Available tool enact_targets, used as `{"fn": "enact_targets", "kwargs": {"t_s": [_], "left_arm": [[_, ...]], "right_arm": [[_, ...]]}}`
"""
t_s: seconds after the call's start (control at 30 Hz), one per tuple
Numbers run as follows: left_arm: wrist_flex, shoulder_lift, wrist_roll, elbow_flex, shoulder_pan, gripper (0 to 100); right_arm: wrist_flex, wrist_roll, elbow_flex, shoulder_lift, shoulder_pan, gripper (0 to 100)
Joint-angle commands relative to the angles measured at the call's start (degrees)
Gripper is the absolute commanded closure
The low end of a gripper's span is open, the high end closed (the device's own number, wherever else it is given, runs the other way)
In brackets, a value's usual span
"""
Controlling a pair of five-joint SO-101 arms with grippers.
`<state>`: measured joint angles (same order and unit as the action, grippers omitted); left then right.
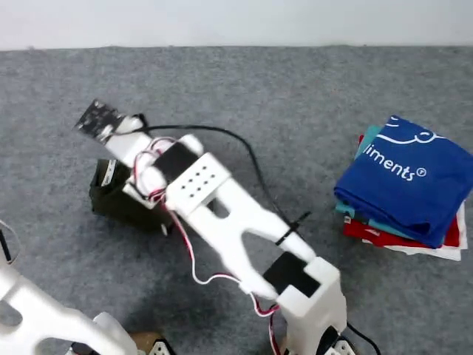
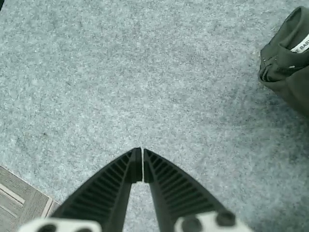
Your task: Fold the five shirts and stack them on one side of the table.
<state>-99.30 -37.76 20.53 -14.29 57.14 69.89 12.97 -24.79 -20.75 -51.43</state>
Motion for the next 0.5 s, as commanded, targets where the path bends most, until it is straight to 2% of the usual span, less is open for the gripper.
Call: {"fn": "enact_targets", "kwargs": {"t_s": [0.0, 0.13, 0.27, 0.33, 0.47], "left_arm": [[-1.1, -1.6, 0.6, 1.9, 0.5, 98], [-1.1, -1.6, 0.6, 1.9, 0.5, 98], [-1.1, -1.6, 0.6, 1.9, 0.5, 98], [-1.1, -1.6, 0.6, 1.9, 0.5, 98], [-1.1, -1.6, 0.6, 1.9, 0.5, 98]], "right_arm": [[-4.1, 0.5, -1.1, -0.6, -1.5, 98.8], [-9.5, 0.5, -1.1, -2.9, -1.5, 96.4], [-14.2, 0.0, -1.1, -4.4, -2.2, 79.4], [-15.2, 0.0, -1.8, -4.4, -3.3, 74.2], [-8.7, 0.1, -9.8, -4.7, -3.3, 78.2]]}}
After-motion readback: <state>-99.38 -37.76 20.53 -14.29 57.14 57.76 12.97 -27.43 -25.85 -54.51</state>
